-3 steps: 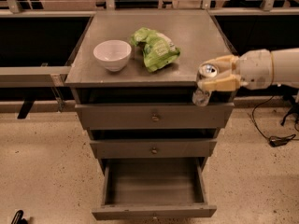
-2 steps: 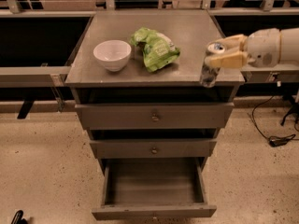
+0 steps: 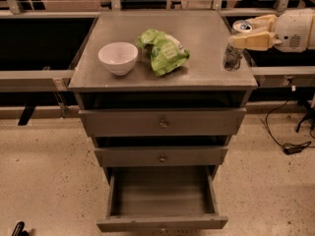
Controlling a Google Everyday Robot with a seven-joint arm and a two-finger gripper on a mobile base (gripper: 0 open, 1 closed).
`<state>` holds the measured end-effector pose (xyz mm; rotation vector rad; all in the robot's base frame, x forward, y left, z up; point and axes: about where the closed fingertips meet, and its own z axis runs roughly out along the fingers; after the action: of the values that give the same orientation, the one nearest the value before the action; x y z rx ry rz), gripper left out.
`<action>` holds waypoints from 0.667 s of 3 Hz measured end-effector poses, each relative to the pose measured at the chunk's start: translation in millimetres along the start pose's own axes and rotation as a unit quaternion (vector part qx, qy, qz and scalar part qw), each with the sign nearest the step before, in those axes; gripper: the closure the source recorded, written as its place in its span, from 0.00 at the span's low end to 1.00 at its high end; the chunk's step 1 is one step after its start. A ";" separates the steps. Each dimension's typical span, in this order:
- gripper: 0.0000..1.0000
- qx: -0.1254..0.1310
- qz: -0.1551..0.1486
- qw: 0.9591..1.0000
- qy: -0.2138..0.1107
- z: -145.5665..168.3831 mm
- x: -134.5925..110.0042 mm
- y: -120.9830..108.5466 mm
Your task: Pick redbull can from bottom drawer and place on counter
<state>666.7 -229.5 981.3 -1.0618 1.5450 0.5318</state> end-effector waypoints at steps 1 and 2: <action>1.00 0.022 0.029 0.999 0.012 7.1 13.8 -8.0; 1.00 0.085 0.099 0.991 0.034 19.0 52.9 -24.8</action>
Offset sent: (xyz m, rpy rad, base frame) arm 0.0532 -0.0334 -0.0848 0.1059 0.2184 -0.4012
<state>699.8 -244.3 931.7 -0.8088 1.7339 0.4933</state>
